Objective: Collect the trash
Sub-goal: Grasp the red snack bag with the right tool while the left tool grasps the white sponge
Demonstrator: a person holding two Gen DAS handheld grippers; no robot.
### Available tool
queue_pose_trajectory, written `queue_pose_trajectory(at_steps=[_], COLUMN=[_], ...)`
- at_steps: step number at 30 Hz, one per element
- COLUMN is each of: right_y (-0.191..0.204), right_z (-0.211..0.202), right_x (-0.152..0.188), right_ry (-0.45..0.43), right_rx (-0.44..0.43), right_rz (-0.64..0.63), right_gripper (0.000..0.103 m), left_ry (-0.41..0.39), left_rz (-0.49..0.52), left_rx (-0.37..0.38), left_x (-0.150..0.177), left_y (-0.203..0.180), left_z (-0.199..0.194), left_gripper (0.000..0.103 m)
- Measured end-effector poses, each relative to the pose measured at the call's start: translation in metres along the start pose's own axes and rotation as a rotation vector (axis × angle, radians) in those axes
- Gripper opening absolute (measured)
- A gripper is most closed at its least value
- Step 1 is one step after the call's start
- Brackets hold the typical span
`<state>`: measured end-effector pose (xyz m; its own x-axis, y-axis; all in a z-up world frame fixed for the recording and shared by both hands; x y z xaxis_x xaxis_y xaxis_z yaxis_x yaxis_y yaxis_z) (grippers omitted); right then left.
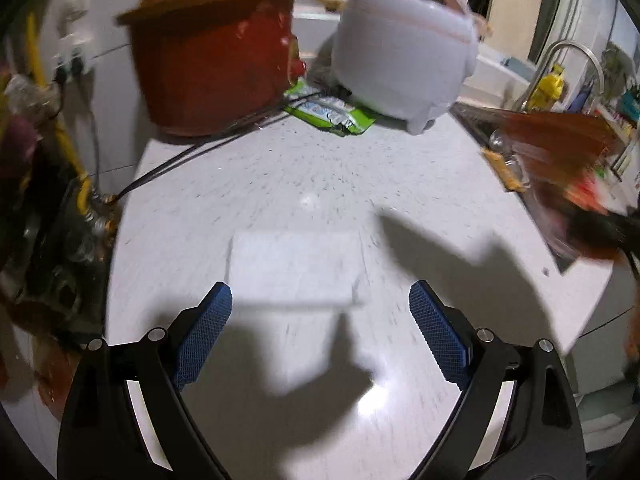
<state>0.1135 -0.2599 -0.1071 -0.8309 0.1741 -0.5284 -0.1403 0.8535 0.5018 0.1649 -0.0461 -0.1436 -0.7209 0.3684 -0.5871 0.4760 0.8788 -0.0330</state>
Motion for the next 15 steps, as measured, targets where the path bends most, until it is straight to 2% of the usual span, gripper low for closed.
queue_pose_trajectory(at_steps=[5, 7, 12, 15], right_y=[-0.009, -0.013, -0.015, -0.013], right_z=[-0.012, -0.018, -0.017, -0.017], right_x=[0.021, 0.029, 0.042, 0.046], right_ry=[-0.035, -0.039, -0.032, -0.036], right_rx=[-0.027, -0.038, -0.054, -0.070], right_rz=[0.070, 0.094, 0.121, 0.135], right_gripper=[0.039, 0.039, 0.039, 0.039], left_ry=[0.094, 0.087, 0.083, 0.078], left_rz=[0.012, 0.033, 0.042, 0.053], left_rx=[-0.092, -0.125, -0.152, -0.189], left_x=[-0.006, -0.008, -0.014, -0.016], left_y=[0.005, 0.004, 0.001, -0.002], left_z=[0.041, 0.046, 0.051, 0.056], left_gripper=[0.088, 0.088, 0.089, 0.095])
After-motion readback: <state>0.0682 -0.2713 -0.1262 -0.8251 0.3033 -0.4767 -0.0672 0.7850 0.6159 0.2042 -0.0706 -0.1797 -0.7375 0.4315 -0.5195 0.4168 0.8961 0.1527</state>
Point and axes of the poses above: each gripper's, at about its wrist camera, not at the fingertips, and z roughly the way its jaws point, y to its left, x to its underside, the point moved 2 cm from there along z, roughly the way its jaws point, and after that the axes turned 9 degrees about z, right-handed, at the moved point
